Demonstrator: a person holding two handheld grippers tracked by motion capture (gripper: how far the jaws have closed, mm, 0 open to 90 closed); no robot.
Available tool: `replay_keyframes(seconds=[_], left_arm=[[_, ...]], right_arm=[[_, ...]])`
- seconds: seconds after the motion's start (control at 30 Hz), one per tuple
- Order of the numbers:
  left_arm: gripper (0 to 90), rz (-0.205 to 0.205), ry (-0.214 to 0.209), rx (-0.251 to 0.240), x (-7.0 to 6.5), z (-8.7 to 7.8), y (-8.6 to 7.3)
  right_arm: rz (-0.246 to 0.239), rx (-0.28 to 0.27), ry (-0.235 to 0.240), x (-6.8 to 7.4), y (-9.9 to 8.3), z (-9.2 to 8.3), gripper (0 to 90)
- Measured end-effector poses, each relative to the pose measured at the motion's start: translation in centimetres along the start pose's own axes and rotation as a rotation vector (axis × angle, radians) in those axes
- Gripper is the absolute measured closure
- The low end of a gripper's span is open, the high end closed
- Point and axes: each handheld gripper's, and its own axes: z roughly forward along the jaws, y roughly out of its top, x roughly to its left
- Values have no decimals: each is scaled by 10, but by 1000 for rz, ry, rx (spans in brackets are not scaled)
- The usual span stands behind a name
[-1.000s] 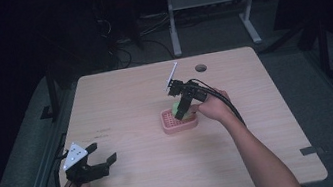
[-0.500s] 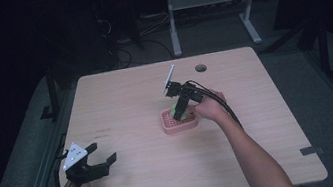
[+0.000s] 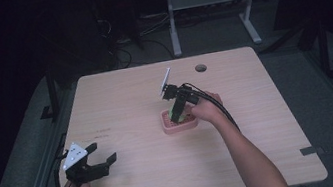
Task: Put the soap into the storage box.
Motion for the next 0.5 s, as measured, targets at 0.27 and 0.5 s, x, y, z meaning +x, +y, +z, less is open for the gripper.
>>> replay_keyframes(seconds=[0.27, 0.5], left_arm=[[141, 0, 0, 0, 0, 0, 0], [141, -1, 0, 0, 0, 0, 0]], right_arm=[[-2, 6, -4, 2, 3, 3, 259], [1, 14, -16, 1, 2, 5, 258]])
